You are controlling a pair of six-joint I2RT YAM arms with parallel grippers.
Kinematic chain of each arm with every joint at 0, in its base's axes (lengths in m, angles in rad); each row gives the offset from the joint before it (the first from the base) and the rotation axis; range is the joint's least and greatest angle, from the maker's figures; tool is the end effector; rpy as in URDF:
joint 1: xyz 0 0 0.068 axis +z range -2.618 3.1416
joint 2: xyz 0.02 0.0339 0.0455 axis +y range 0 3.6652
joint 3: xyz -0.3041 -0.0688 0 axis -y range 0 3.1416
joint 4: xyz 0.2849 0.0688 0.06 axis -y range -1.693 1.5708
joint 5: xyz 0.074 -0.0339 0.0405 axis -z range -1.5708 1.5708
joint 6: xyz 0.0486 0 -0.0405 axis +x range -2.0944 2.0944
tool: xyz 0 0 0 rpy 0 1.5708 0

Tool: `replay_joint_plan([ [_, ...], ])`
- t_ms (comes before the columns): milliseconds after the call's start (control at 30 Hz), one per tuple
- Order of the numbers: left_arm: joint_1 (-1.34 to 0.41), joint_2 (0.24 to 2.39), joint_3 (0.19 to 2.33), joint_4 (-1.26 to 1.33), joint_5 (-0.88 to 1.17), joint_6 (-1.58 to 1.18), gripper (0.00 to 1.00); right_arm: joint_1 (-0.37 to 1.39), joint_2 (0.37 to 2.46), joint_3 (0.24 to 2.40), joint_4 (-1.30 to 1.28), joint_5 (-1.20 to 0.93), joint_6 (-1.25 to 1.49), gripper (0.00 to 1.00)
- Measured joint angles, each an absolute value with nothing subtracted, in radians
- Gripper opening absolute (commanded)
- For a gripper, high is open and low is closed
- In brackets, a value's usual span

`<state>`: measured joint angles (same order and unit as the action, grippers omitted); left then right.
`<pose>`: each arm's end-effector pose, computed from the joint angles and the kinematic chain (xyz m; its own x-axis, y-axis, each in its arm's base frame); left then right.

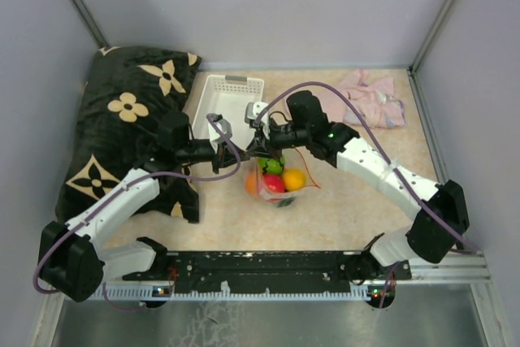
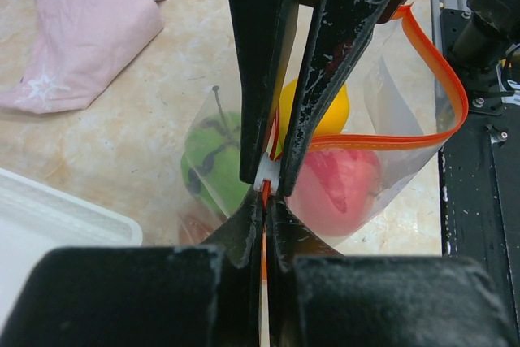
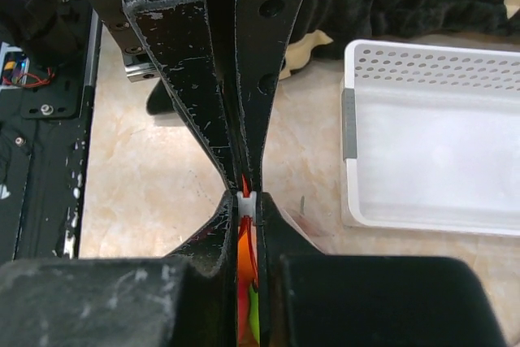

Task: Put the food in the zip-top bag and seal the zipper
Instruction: Zip the zipper food storage bag.

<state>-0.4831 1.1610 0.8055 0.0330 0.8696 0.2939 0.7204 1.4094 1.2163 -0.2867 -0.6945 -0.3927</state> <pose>0.2367 -0.1661 0.3161 0.0041 0.2089 -0.9779 0.9824 0.1820 0.0430 0.2508 0.2615 0.3665 0.0368 -0.3590 -0.9326 -0.9953 0.0710 -0.0665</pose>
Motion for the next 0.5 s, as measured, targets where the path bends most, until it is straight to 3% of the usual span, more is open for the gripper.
replay_joint_plan([
  [500, -0.498, 1.131, 0.794, 0.075, 0.839, 0.289, 0.0, 0.738, 1.282, 1.188, -0.419, -0.51, -0.461, 0.0],
])
